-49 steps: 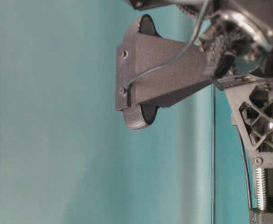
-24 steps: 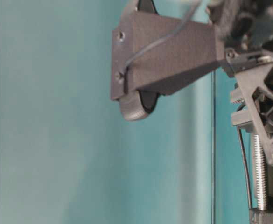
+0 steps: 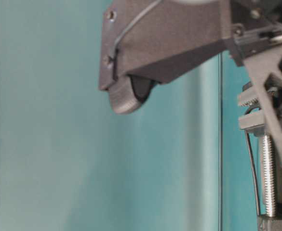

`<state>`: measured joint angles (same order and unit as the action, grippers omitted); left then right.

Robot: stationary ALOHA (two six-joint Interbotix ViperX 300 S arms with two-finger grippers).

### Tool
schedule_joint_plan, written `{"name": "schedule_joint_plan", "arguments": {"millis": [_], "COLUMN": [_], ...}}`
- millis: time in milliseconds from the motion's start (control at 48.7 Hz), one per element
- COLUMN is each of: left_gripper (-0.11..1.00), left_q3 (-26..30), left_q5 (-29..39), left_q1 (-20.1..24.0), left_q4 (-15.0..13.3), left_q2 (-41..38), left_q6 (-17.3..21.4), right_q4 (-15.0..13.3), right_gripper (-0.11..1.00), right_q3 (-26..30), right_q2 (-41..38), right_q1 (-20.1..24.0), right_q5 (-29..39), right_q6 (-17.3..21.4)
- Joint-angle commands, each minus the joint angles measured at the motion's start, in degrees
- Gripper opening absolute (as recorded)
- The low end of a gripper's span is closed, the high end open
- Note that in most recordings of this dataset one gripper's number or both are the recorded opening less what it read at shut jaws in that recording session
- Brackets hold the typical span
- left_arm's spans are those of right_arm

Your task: Insert the USB cable into the fixed female connector.

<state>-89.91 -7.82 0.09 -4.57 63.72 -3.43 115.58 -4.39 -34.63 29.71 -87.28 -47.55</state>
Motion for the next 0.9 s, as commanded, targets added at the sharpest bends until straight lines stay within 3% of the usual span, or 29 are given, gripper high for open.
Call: {"name": "schedule_joint_plan", "arguments": {"millis": [0, 472, 882], "left_gripper": [0.99, 0.99, 0.99], "left_q3": [0.7, 0.7, 0.7], "left_q5": [-0.53, -0.53, -0.53], "left_q1": [0.0, 0.0, 0.09], "left_q4": [0.18, 0.18, 0.18], "left_q2": [-0.35, -0.35, -0.35], "left_q6": [-0.53, -0.53, -0.53], "right_q4": [0.0, -5.62, -14.59], "right_gripper": [0.61, 0.6, 0.6], "right_q3": [-0.7, -15.64, -38.23], "right_q2": [4.48, 18.28, 35.77], "right_q1": [0.09, 0.35, 2.37], "right_q5": [-0.26, 4.83, 13.71], "right_q6": [-0.18, -0.88, 0.62]}}
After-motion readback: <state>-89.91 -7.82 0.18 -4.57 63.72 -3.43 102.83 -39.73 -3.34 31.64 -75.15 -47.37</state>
